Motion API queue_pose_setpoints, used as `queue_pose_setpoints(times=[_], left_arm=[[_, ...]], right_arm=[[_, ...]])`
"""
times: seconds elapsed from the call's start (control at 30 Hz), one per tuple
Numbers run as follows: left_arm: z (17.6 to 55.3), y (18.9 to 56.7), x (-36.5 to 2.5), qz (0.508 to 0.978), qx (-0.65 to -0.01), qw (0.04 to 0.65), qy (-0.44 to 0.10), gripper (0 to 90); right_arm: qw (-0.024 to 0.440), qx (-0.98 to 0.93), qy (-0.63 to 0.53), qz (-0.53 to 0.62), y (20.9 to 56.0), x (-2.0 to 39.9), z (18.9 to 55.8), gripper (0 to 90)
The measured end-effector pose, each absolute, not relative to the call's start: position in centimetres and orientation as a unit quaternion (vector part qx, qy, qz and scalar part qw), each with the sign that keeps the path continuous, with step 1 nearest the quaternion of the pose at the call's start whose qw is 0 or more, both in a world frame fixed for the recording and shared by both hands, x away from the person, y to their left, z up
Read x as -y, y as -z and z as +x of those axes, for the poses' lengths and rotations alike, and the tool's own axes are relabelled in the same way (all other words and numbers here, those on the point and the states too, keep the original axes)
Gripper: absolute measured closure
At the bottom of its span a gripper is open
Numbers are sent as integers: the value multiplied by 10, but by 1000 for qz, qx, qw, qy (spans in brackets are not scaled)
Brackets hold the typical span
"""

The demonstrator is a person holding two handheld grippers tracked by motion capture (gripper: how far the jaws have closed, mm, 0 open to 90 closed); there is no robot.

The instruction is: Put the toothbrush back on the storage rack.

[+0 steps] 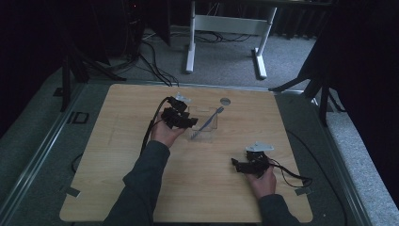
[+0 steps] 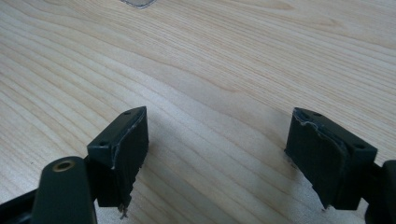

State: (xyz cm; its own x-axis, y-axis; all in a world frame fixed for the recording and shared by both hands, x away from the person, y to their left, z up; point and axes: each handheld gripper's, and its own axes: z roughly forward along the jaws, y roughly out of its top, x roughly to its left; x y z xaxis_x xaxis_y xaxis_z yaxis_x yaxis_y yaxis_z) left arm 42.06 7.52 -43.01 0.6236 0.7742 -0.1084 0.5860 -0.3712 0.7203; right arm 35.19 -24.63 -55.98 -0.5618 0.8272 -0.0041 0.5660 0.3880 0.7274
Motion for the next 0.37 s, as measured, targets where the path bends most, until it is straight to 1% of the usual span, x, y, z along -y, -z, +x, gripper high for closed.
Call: queue_pose_setpoints(times=[0.23,0.37], left_arm=[[419,437,-98,798,-450,373,-148,528],[421,447,-115,791,-473,358,-146,502]], right_arm=[[187,-812,-349,429,560,246,352,208],[187,-812,-349,429,560,246,352,208]])
